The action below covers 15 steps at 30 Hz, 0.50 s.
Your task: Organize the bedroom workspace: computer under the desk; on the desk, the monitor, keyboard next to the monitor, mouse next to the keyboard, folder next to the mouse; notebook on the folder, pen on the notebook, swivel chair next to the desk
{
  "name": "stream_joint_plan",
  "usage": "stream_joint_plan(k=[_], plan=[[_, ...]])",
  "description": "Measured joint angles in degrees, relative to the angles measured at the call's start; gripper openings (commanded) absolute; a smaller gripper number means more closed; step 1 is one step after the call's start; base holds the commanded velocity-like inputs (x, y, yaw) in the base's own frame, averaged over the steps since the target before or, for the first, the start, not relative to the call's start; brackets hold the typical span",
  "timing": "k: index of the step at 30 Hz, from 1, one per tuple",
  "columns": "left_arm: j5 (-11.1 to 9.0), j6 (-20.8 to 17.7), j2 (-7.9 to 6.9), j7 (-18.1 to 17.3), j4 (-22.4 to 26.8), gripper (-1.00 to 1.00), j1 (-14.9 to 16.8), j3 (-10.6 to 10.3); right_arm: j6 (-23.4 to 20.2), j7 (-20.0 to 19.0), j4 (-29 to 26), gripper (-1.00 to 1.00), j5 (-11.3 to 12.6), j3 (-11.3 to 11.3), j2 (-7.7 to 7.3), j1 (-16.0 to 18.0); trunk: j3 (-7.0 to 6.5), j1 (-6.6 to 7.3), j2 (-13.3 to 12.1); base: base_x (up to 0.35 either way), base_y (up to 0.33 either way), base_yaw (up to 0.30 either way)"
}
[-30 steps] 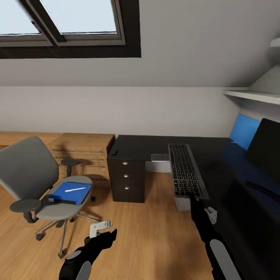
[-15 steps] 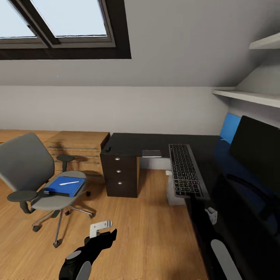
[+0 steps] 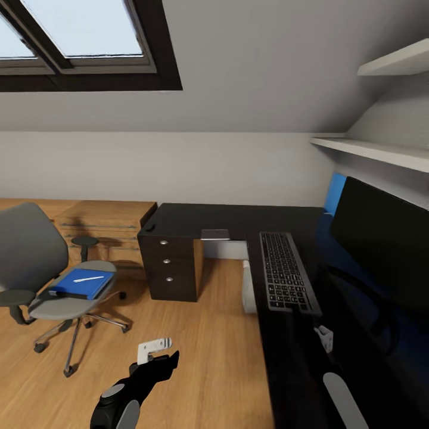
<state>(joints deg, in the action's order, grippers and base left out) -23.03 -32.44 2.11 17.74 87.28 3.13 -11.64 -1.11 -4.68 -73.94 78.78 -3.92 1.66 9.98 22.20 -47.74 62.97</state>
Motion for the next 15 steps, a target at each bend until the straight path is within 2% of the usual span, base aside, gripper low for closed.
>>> stream_joint_plan(k=[8, 15], plan=[[0.0, 0.0, 0.0, 0.0, 0.0, 1.0, -0.3, 0.0, 0.0, 0.0, 4.1, -1.0, 0.1, 0.0, -0.8, 0.2, 0.0, 0.0, 0.0, -0.006, -0.342, 0.0], [0.0, 0.0, 0.0, 0.0, 0.0, 1.0, -0.3, 0.0, 0.0, 0.0, 5.1, -1.0, 0.1, 0.0, -0.78, 0.3, 0.0, -0.02, 0.0, -0.166, -0.266, 0.0]])
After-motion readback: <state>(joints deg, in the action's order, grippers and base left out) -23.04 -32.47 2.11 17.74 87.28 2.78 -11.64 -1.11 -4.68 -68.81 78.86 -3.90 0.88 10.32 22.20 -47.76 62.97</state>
